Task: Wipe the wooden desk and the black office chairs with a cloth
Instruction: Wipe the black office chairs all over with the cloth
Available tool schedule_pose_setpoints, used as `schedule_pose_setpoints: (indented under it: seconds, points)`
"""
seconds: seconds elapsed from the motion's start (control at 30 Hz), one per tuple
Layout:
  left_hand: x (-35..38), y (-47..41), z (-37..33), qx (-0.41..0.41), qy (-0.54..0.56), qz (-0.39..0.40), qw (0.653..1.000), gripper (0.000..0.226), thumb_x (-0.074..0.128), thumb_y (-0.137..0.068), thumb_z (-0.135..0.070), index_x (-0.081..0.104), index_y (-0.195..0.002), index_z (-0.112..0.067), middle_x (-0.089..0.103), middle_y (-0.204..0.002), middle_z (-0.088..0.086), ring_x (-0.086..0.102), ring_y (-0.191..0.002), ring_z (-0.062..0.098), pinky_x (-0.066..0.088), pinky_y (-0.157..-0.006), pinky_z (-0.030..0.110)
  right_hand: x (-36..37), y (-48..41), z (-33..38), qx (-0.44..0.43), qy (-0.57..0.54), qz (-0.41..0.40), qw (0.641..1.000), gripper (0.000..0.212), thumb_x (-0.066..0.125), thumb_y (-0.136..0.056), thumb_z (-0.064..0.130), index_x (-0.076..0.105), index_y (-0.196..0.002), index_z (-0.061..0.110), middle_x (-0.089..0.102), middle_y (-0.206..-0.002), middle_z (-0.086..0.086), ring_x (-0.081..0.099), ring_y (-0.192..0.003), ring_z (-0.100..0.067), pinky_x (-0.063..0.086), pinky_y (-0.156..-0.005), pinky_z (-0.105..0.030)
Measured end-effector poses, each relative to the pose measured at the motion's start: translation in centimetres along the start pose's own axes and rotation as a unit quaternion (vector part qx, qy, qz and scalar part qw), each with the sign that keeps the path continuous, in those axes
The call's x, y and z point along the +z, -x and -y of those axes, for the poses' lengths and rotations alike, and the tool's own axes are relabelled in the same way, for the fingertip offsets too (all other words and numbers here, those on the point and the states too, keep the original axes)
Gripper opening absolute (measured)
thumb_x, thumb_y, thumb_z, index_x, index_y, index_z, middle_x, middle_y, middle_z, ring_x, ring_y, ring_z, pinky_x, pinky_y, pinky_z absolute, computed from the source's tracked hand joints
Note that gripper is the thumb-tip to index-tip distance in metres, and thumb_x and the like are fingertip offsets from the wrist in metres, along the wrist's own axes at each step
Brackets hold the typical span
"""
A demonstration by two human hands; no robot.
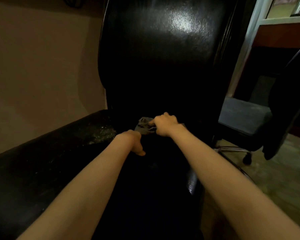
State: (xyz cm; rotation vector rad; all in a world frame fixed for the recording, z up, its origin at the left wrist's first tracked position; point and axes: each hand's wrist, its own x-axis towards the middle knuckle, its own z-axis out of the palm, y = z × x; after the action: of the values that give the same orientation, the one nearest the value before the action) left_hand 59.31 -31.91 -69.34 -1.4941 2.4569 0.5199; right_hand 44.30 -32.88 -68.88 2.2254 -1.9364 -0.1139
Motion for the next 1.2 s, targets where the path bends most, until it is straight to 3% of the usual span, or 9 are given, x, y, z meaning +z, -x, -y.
schedule_pose_setpoints:
  seconds: [0.13, 0.23, 0.3, 0.37, 0.47, 0.6, 0.73, 1.1, 1.2]
  points:
    - [-0.1, 0.3, -0.3, 0.001, 0.0, -0.002, 1.0, 0.049, 0.062, -0.089, -0.028, 0.05, -0.126, 0.002, 0.05, -0.128, 0.018, 0.05, -0.116, 0.035, 0.043, -0.099, 0.04, -3.7, 3.6, -5.8, -0.026, 0.044, 0.127, 0.991, 0.018, 0.053, -0.091, 0.011, 0.058, -0.107, 0.008, 0.06, -0.103, -0.013, 0.057, -0.091, -0.028, 0.037, -0.072, -0.032]
    - [-0.1, 0.6, -0.7, 0.001, -0.005, -0.002, 1.0, 0.049, 0.063, -0.089, -0.027, 0.049, -0.128, 0.0, 0.05, -0.128, 0.017, 0.05, -0.116, 0.034, 0.043, -0.101, 0.042, -6.8, 7.4, -9.3, 0.005, 0.131, 0.238, 0.962, 0.01, 0.05, -0.092, 0.007, 0.048, -0.087, 0.016, 0.043, -0.078, -0.002, 0.034, -0.063, -0.017, 0.027, -0.074, -0.032]
    - [0.0, 0.9, -0.9, -0.005, -0.017, -0.007, 1.0, 0.05, 0.062, -0.089, -0.029, 0.048, -0.129, -0.001, 0.05, -0.129, 0.016, 0.05, -0.116, 0.034, 0.043, -0.101, 0.044, -7.8, 9.0, -10.6, 0.022, 0.194, 0.223, 0.955, 0.013, 0.048, -0.095, 0.014, 0.056, -0.104, 0.016, 0.053, -0.103, -0.007, 0.046, -0.082, -0.023, 0.026, -0.077, -0.032]
    - [0.0, 1.3, -1.1, -0.011, -0.023, -0.011, 1.0, 0.05, 0.061, -0.09, -0.03, 0.048, -0.129, -0.001, 0.049, -0.128, 0.016, 0.05, -0.116, 0.034, 0.043, -0.101, 0.045, -8.1, 9.2, -11.1, 0.026, 0.191, 0.166, 0.967, 0.033, 0.046, -0.096, 0.019, 0.051, -0.128, 0.011, 0.051, -0.128, -0.011, 0.05, -0.112, -0.03, 0.035, -0.082, -0.035]
    - [0.2, 1.5, -1.3, -0.008, -0.014, -0.016, 1.0, 0.045, 0.059, -0.091, -0.029, 0.05, -0.124, 0.0, 0.05, -0.126, 0.016, 0.051, -0.114, 0.034, 0.043, -0.1, 0.044, -7.8, 7.8, -8.6, 0.027, 0.071, 0.03, 0.997, 0.038, 0.046, -0.095, 0.021, 0.051, -0.132, 0.012, 0.054, -0.128, -0.014, 0.051, -0.116, -0.033, 0.041, -0.089, -0.038]
    - [0.4, 1.4, -0.9, -0.018, -0.01, -0.015, 1.0, 0.042, 0.058, -0.091, -0.033, 0.052, -0.122, -0.005, 0.054, -0.12, 0.011, 0.053, -0.111, 0.03, 0.045, -0.097, 0.041, -4.0, 4.1, -1.3, 0.077, -0.058, -0.101, 0.99, 0.041, 0.046, -0.091, 0.014, 0.05, -0.132, 0.016, 0.053, -0.131, -0.012, 0.043, -0.123, -0.034, 0.043, -0.092, -0.038]
    - [1.2, 0.7, -0.6, -0.027, -0.007, -0.024, 0.999, 0.038, 0.054, -0.092, -0.036, 0.054, -0.116, -0.007, 0.054, -0.104, 0.005, 0.055, -0.105, 0.025, 0.045, -0.084, 0.033, 0.8, 0.3, 2.8, 0.105, -0.051, -0.076, 0.99, 0.044, 0.052, -0.093, 0.014, 0.042, -0.136, 0.016, 0.049, -0.133, -0.011, 0.038, -0.125, -0.033, 0.039, -0.093, -0.04]
    - [1.2, 0.7, -0.2, -0.003, 0.027, 0.001, 1.0, 0.044, 0.054, -0.093, -0.032, 0.048, -0.129, -0.007, 0.052, -0.126, 0.012, 0.052, -0.113, 0.029, 0.044, -0.099, 0.041, 0.7, 3.6, -4.9, 0.116, -0.054, 0.002, 0.992, 0.038, 0.046, -0.096, 0.017, 0.046, -0.134, 0.012, 0.05, -0.132, -0.017, 0.04, -0.124, -0.035, 0.041, -0.091, -0.043]
    - [1.2, 0.9, -0.1, 0.01, 0.028, -0.011, 0.999, 0.045, 0.054, -0.094, -0.03, 0.046, -0.131, -0.006, 0.05, -0.129, 0.013, 0.051, -0.115, 0.032, 0.043, -0.1, 0.042, -1.5, 5.9, -7.1, 0.133, -0.015, 0.077, 0.988, 0.034, 0.047, -0.096, 0.018, 0.052, -0.127, 0.006, 0.052, -0.129, -0.018, 0.048, -0.117, -0.037, 0.043, -0.092, -0.044]
